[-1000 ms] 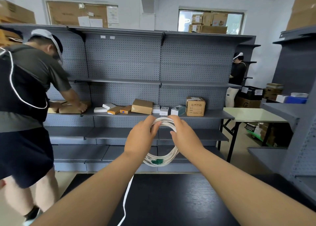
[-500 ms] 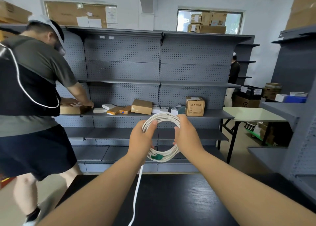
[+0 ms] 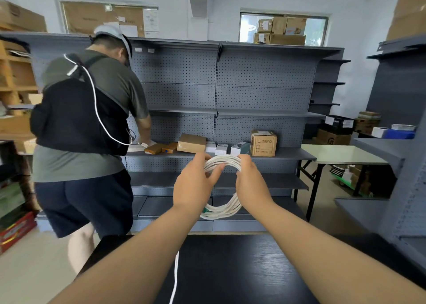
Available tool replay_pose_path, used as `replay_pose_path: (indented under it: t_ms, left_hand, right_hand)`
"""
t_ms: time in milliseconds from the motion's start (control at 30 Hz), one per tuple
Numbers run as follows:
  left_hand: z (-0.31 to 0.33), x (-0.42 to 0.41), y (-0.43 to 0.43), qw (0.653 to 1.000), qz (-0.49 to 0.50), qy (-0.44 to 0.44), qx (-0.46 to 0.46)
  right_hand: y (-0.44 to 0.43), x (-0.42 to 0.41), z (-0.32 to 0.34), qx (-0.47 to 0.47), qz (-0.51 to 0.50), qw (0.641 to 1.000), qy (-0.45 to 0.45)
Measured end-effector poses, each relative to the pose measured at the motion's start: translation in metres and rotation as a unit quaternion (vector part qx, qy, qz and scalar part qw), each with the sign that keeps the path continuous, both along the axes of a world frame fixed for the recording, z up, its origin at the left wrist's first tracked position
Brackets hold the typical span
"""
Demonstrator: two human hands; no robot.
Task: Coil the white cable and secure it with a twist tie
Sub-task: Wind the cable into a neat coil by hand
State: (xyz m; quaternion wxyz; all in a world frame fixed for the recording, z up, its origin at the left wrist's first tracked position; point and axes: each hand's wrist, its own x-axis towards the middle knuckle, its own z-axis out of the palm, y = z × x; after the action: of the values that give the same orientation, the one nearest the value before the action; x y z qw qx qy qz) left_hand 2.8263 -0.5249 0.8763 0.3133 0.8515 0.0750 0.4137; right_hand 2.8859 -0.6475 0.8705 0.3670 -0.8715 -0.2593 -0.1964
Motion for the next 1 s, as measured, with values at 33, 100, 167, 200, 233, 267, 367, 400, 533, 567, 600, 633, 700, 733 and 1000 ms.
replay_pose_path:
  t_ms: [33,100,167,200,233,267,367,400,533,567,600,633,700,733,1000]
  left_hand:
    - [0.0,0.0,-0.001,1.0,0.008,0.002,0.014]
    - [-0.001,0.001,-0.001,0.999,0.01,0.012,0.039]
    - [-0.002,0.002,0.0,0.998,0.008,0.021,0.056]
    - [-0.002,0.002,0.001,0.998,0.011,0.023,0.059]
    - [-0.002,0.002,0.002,0.998,0.017,0.026,0.059]
    - [-0.002,0.003,0.003,0.998,0.023,0.032,0.056]
    - [0.006,0.006,0.012,0.992,0.026,0.113,0.057]
    - [0.01,0.007,0.016,0.986,0.021,0.156,0.059]
    - [0.031,0.008,0.025,0.957,-0.001,0.284,0.063]
    - [0.034,0.008,0.025,0.956,0.005,0.286,0.063]
    - [0.035,0.008,0.024,0.959,0.012,0.276,0.06]
    - [0.035,0.007,0.022,0.965,0.018,0.256,0.053]
    - [0.028,0.007,0.016,0.981,0.022,0.191,0.025]
    - [0.023,0.007,0.012,0.987,0.026,0.16,0.005]
    - [0.02,0.009,0.026,0.975,-0.06,0.213,-0.002]
  right_hand:
    - [0.0,0.0,-0.001,0.016,-0.004,1.0,0.01]
    - [-0.001,-0.001,-0.004,0.042,-0.019,0.999,0.024]
    - [-0.002,-0.002,-0.004,0.067,-0.033,0.997,0.032]
    - [-0.002,-0.002,-0.004,0.082,-0.037,0.995,0.036]
    - [-0.002,-0.003,-0.003,0.096,-0.04,0.994,0.039]
    - [-0.002,-0.003,-0.002,0.105,-0.045,0.993,0.039]
    - [-0.008,-0.001,-0.001,0.065,-0.066,0.996,-0.003]
    - [-0.011,-0.001,-0.001,0.04,-0.069,0.997,-0.023]
    - [-0.015,-0.001,0.0,-0.037,-0.068,0.995,-0.062]
    - [-0.015,-0.002,0.0,-0.045,-0.07,0.994,-0.068]
    - [-0.014,-0.002,0.0,-0.046,-0.071,0.994,-0.072]
    - [-0.013,-0.002,0.0,-0.038,-0.073,0.994,-0.071]
    - [-0.01,-0.003,0.001,0.006,-0.076,0.996,-0.053]
    - [-0.009,-0.003,0.001,0.032,-0.077,0.996,-0.041]
    - [-0.016,0.0,0.0,-0.008,-0.068,0.997,-0.03]
